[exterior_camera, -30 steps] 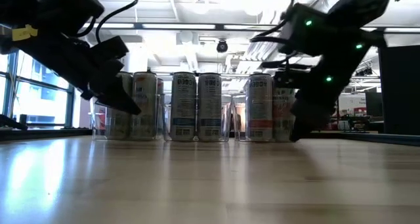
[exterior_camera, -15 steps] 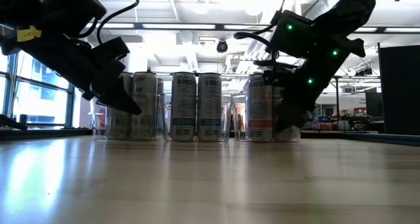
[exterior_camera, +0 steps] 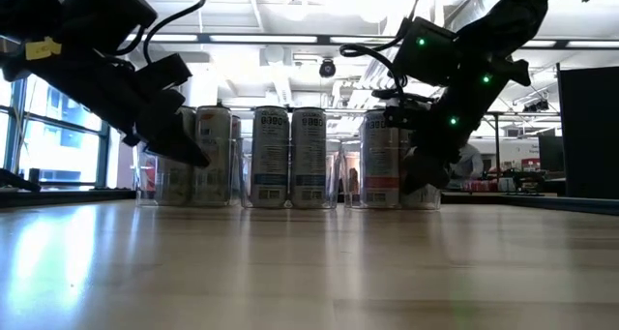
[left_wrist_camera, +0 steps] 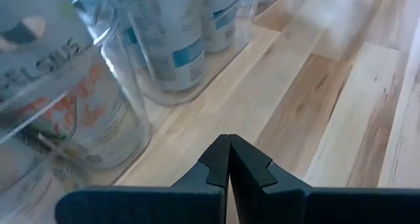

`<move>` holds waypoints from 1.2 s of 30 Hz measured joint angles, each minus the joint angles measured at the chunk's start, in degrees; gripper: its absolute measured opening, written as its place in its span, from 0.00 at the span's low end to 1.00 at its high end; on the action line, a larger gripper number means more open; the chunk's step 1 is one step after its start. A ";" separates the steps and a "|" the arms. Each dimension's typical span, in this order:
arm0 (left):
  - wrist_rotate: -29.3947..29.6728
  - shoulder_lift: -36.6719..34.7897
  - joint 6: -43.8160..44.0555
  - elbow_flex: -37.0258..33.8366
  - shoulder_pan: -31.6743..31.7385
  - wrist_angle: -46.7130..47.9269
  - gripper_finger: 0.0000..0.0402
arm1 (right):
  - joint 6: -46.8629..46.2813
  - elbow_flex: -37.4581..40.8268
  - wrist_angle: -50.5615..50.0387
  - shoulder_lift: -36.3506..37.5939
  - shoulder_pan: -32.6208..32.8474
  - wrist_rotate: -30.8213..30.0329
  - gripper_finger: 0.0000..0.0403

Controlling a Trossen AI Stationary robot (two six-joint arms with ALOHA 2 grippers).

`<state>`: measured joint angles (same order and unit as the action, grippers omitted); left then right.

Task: Sort soda cans
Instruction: Adjust the transparent bins

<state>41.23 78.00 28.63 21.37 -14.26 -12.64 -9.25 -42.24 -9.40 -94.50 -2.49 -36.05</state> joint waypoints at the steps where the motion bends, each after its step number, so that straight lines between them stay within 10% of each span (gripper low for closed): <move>1: 0.00 0.00 -0.87 0.00 -0.06 -0.60 0.00 | 0.11 0.00 0.06 0.00 0.27 0.00 0.00; 14: 4.87 -7.64 4.96 0.07 -7.82 9.84 0.00 | -13.57 -8.40 -15.16 1.37 16.60 -9.84 0.00; 24: -0.20 -18.61 44.29 -0.81 -12.99 49.86 0.00 | -45.46 -7.91 -47.28 6.20 22.77 -8.98 0.00; 31: 8.85 -19.04 56.05 -10.86 -8.80 46.70 0.00 | -51.04 3.70 -41.32 10.50 18.28 -9.14 0.00; 36: 16.43 -17.83 42.96 -11.67 -4.34 36.17 0.00 | -52.02 10.66 -35.01 14.72 12.09 -12.56 0.00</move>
<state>57.66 60.16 71.58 9.69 -18.60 23.53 -61.27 -31.58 -44.41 -79.78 9.60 -48.62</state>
